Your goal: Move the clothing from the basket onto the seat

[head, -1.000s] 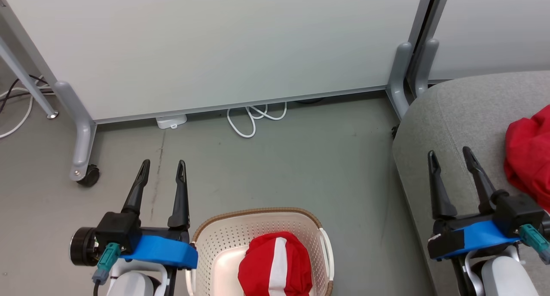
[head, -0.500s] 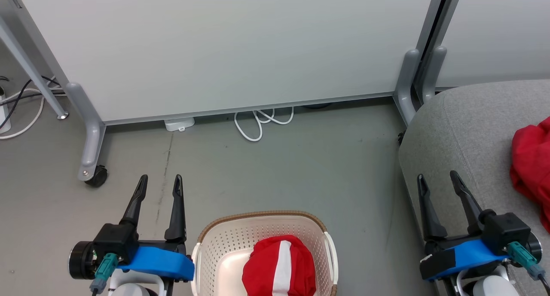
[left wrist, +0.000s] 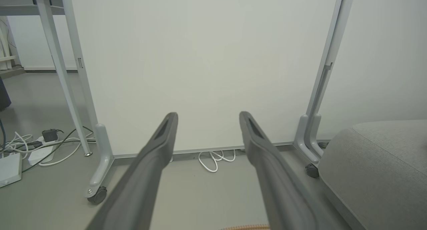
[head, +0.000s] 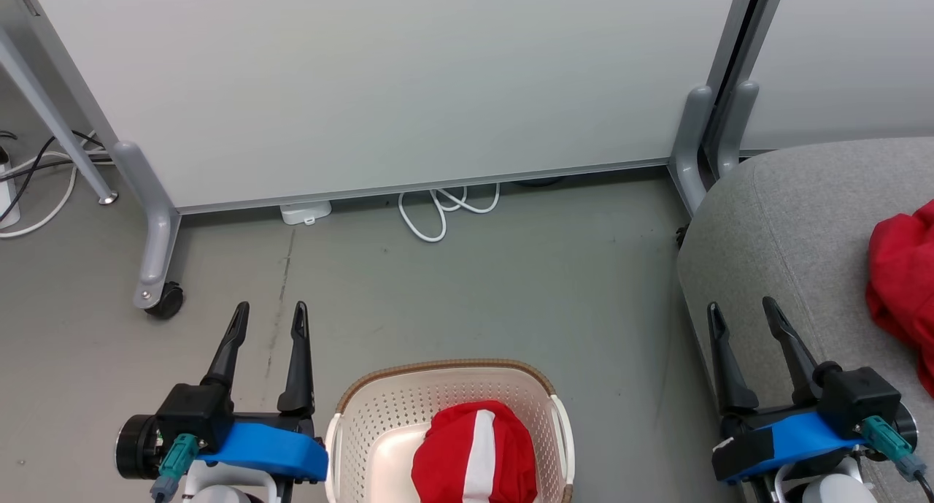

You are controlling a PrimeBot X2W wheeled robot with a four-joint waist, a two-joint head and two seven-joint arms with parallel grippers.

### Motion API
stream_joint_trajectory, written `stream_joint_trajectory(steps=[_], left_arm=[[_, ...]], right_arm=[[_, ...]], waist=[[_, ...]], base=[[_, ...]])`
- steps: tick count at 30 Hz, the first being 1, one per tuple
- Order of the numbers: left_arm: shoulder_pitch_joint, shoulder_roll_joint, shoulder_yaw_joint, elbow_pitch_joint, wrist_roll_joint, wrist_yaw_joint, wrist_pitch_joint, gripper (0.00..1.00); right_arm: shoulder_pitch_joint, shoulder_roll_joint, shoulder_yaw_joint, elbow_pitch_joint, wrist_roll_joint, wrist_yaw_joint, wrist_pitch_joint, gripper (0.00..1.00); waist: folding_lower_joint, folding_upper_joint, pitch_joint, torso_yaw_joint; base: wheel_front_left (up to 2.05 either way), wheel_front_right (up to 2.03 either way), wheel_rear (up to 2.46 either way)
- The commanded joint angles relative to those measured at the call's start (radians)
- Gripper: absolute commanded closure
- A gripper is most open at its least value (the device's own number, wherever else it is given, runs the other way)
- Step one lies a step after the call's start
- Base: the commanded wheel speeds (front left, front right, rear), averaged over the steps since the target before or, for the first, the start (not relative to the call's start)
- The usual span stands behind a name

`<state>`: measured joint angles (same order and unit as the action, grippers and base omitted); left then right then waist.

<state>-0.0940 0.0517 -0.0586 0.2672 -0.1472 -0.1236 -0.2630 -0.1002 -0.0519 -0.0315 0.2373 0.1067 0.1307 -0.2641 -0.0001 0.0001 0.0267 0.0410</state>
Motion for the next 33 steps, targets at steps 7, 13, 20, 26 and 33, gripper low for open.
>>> stream_joint_trajectory(steps=[7,13,20,26,33], left_arm=[[-0.018,-0.002,-0.025,0.012,-0.001,-0.006,-0.003,0.0],[-0.07,-0.002,-0.074,0.043,-0.006,-0.009,-0.003,0.0],[-0.19,0.002,-0.172,0.132,0.005,-0.009,-0.003,0.0],[-0.305,0.031,-0.285,0.243,-0.013,-0.007,-0.003,0.0],[-0.429,0.072,-0.402,0.391,-0.045,-0.007,-0.003,0.0]], right_arm=[[-0.003,0.002,0.005,0.002,0.008,0.0,0.0,0.0],[-0.035,0.002,0.018,-0.003,0.013,0.0,0.0,0.0],[-0.095,0.001,0.028,-0.021,0.006,0.0,0.0,0.0],[-0.161,0.001,0.028,-0.038,0.002,0.0,0.0,0.0],[-0.227,0.002,0.042,-0.056,0.02,0.0,0.0,0.0]], waist=[[0.0001,-0.0001,0.012,0.0],[0.0001,-0.0001,0.049,-0.016],[0.0001,-0.0001,0.149,-0.057],[0.0001,-0.0001,0.256,-0.107],[0.0001,-0.0001,0.376,-0.162]], base=[[0.0,0.0,0.0],[0.0,0.0,0.0],[0.0,0.0,0.0],[0.0,0.0,0.0],[0.0,0.0,0.0]])
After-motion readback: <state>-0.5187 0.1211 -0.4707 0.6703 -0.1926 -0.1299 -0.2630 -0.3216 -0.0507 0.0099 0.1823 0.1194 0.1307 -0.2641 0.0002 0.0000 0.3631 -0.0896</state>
